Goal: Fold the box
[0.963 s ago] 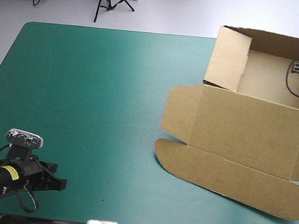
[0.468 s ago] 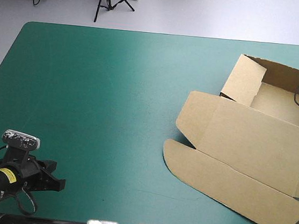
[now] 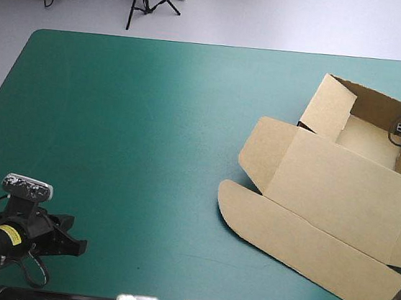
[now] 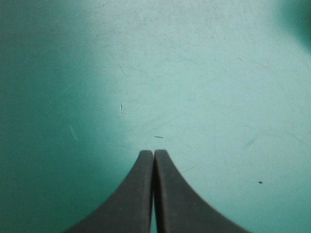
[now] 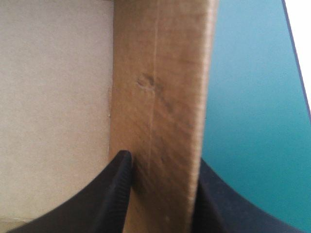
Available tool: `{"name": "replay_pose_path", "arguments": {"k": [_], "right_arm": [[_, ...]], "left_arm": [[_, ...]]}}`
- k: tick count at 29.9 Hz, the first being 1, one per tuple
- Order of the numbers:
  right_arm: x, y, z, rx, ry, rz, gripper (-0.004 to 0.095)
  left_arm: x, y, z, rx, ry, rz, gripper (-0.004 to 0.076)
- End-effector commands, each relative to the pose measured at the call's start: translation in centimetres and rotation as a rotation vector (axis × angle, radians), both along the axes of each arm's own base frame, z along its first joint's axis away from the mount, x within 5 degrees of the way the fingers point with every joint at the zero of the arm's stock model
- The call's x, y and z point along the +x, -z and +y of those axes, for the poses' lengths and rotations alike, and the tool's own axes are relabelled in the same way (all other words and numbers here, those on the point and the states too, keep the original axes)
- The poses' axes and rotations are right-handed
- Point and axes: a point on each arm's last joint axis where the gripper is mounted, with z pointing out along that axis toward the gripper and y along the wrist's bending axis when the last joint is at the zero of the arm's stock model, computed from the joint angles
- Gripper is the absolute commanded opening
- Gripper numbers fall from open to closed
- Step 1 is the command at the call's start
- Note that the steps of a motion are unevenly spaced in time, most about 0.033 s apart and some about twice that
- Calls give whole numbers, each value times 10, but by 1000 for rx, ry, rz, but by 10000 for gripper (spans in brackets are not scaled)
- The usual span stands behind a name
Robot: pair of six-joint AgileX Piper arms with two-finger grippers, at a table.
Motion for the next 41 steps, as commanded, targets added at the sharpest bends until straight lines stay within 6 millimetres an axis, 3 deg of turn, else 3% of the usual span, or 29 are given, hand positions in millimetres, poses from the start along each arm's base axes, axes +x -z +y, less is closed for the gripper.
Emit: {"name": "replay_pose_path", "arguments": {"k": [1, 7, 13, 19, 26, 30, 34, 41], "right_arm": [[-9, -34, 3, -3, 0, -77, 370], [-19, -62, 13, 27, 5, -164, 370], [-44, -107, 23, -10, -2, -274, 370], [-70, -151, 47, 44, -98, -431, 365], [-101, -189, 91, 130, -242, -581, 165], [-121, -182, 127, 155, -380, -555, 91], [-151, -163, 161, 187, -508, -499, 72], [-206, -124, 178, 186, -560, -511, 70]], "left_arm": [[4, -10, -2, -24, 0, -62, -9], [4, -10, -2, -17, 8, -64, -9], [3, -10, -2, 24, 68, -83, -9], [3, -11, -7, 67, 201, -128, -9], [6, -18, -14, 11, 253, -216, -9], [6, -18, -14, 12, 253, -222, -9], [6, -18, -14, 12, 253, -220, -9], [6, -18, -14, 8, 254, -220, -9]]}}
